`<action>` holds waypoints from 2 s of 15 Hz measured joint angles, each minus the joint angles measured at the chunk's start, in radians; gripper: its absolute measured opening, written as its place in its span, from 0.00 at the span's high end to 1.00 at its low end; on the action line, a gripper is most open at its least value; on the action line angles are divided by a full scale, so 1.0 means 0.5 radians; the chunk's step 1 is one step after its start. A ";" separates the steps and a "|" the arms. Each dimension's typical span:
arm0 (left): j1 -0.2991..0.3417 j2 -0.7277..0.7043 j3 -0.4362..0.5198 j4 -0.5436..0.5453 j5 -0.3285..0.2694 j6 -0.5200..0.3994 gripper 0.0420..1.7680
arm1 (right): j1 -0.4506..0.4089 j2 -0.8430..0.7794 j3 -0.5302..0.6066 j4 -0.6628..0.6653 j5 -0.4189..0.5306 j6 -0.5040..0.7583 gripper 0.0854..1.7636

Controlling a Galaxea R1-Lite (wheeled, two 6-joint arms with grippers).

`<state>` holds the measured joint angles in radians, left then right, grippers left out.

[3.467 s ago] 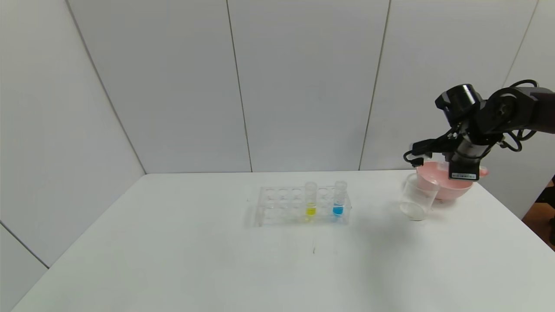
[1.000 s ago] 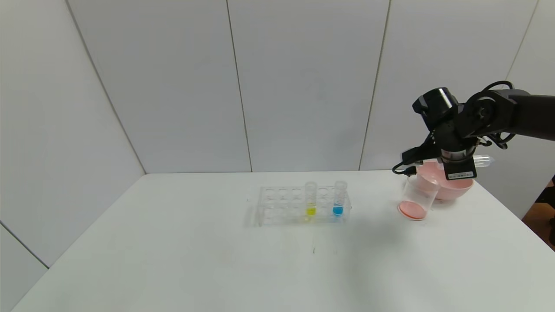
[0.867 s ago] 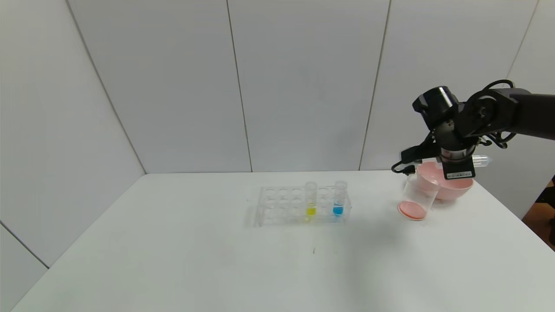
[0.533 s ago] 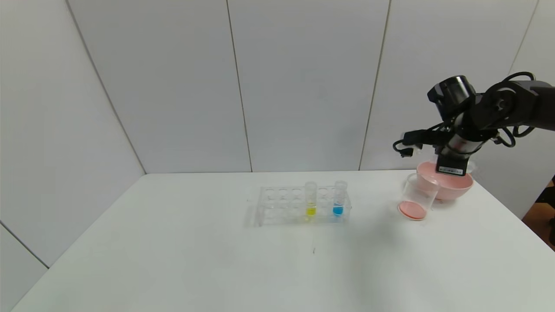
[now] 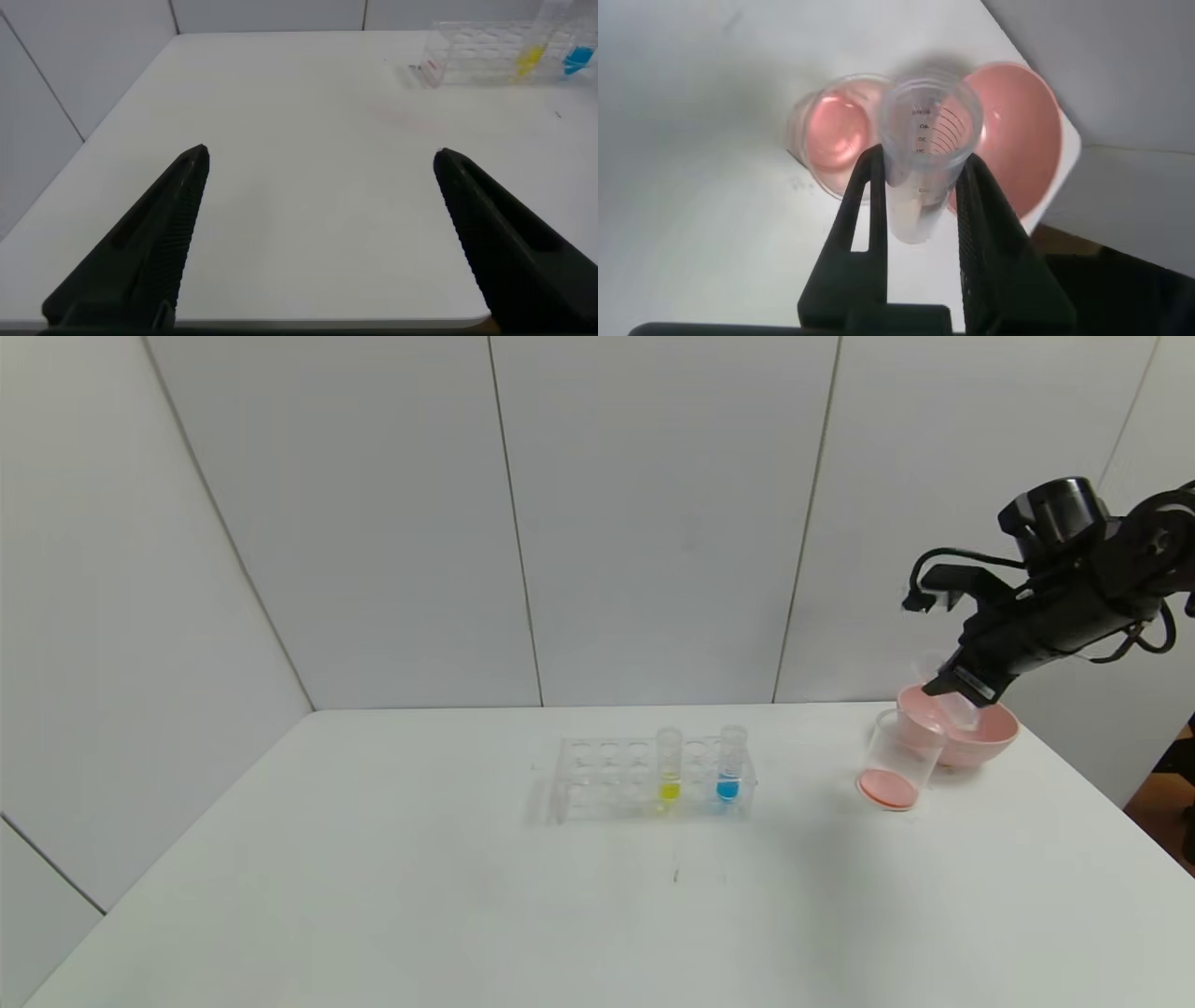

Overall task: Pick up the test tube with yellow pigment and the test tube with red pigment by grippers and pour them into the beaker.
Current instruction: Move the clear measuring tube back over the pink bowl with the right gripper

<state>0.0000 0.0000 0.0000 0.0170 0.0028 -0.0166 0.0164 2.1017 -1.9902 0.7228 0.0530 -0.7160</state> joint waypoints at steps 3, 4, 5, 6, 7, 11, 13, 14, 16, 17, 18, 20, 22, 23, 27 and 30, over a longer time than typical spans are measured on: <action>0.000 0.000 0.000 0.000 -0.001 0.001 0.03 | -0.116 -0.041 0.007 -0.012 0.235 0.228 0.75; 0.000 0.000 0.000 0.000 -0.001 0.000 0.03 | -0.159 -0.049 0.009 -0.029 0.317 0.244 0.75; 0.000 0.000 0.000 0.000 0.000 0.000 0.03 | -0.200 -0.054 0.015 -0.089 0.403 0.306 0.75; 0.000 0.000 0.000 0.000 0.000 0.000 0.03 | -0.228 -0.062 0.027 -0.158 0.491 0.396 0.75; 0.000 0.000 0.000 0.000 0.000 0.001 0.03 | -0.261 -0.070 0.034 -0.226 0.569 0.470 0.75; 0.000 0.000 0.000 0.000 0.000 0.000 0.03 | -0.303 -0.073 0.045 -0.483 0.626 0.833 0.75; 0.000 0.000 0.000 0.000 -0.001 0.000 0.03 | -0.292 -0.039 0.047 -0.636 0.622 0.922 0.75; 0.000 0.000 0.000 0.000 0.000 0.000 0.03 | -0.291 -0.018 0.063 -0.708 0.617 0.947 0.75; 0.000 0.000 0.000 0.000 0.000 0.000 0.03 | -0.295 0.011 0.142 -0.871 0.613 1.006 0.75; 0.000 0.000 0.000 0.000 0.000 0.000 0.03 | -0.303 0.019 0.204 -0.996 0.614 1.014 0.75; 0.000 0.000 0.000 0.000 0.000 0.001 0.03 | -0.309 0.026 0.261 -1.100 0.616 1.019 0.75; 0.000 0.000 0.000 0.000 -0.001 0.000 0.03 | -0.342 0.040 0.366 -1.245 0.595 1.031 0.75; 0.000 0.000 0.000 0.000 0.000 0.001 0.03 | -0.370 0.047 0.456 -1.365 0.493 1.097 0.75; 0.000 0.000 0.000 0.000 0.000 0.000 0.03 | -0.389 0.052 0.494 -1.431 0.469 1.150 0.75; 0.000 0.000 0.000 0.000 0.000 0.001 0.03 | -0.454 0.086 0.677 -1.700 0.459 1.190 0.75; 0.000 0.000 0.000 0.000 -0.001 0.000 0.03 | -0.491 0.122 0.872 -2.057 0.463 1.186 0.75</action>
<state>0.0000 0.0000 0.0000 0.0170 0.0023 -0.0166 -0.2294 2.1628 -1.5543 -0.3055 0.2843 -0.1228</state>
